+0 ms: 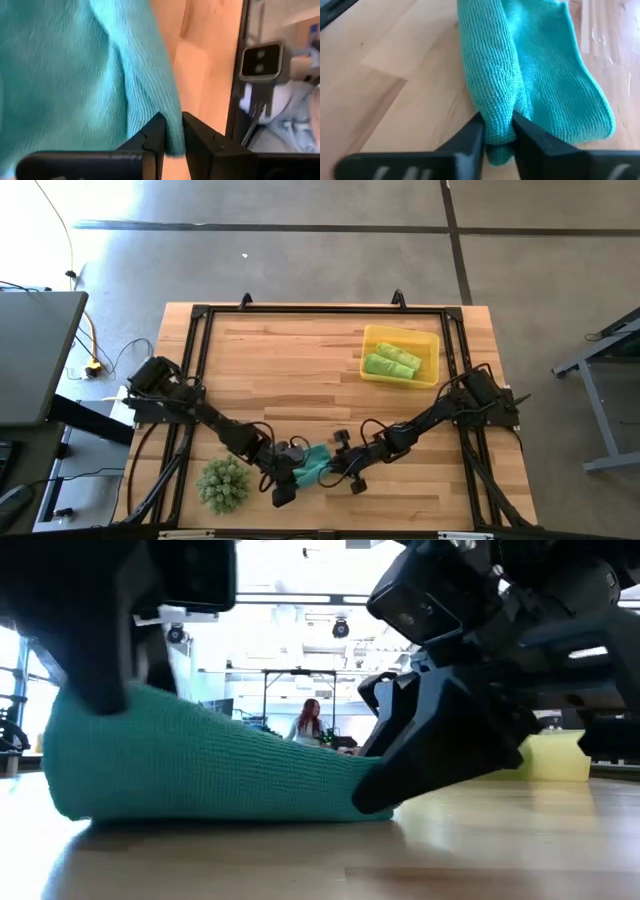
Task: Roll microfiber towels into tight, uniform cylinder then place into a basket
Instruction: Roll the blue towel
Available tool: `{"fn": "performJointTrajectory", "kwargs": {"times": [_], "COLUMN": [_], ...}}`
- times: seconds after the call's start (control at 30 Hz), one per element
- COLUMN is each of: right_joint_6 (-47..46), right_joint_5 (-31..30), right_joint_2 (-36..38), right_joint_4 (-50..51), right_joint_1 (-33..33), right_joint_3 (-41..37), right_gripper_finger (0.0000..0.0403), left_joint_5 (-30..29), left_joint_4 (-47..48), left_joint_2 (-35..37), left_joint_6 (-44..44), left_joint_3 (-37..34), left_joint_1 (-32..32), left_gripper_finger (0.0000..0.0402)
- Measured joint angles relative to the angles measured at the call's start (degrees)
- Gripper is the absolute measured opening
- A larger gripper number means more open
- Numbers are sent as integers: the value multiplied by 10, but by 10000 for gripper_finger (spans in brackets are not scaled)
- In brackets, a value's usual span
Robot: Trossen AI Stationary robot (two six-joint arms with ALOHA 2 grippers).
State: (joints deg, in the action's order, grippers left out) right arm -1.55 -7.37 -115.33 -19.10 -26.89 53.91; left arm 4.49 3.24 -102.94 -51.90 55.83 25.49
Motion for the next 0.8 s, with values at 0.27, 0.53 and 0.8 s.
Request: {"fn": "performJointTrajectory", "kwargs": {"times": [0.27,0.53,0.8], "right_joint_6": [-61,-164,-249], "right_joint_5": [13,123,203], "right_joint_2": [-1,-1,-1], "right_joint_4": [3,1,0], "right_joint_1": [3,38,66], "right_joint_3": [-1,-2,-2], "right_gripper_finger": [13,11,10], "left_joint_5": [-19,-246,-357], "left_joint_4": [27,-44,-43], "left_joint_2": [27,19,-37], "left_joint_6": [10,125,152], "left_joint_3": [0,2,1], "left_joint_1": [52,96,100], "left_gripper_finger": [72,88,108]}}
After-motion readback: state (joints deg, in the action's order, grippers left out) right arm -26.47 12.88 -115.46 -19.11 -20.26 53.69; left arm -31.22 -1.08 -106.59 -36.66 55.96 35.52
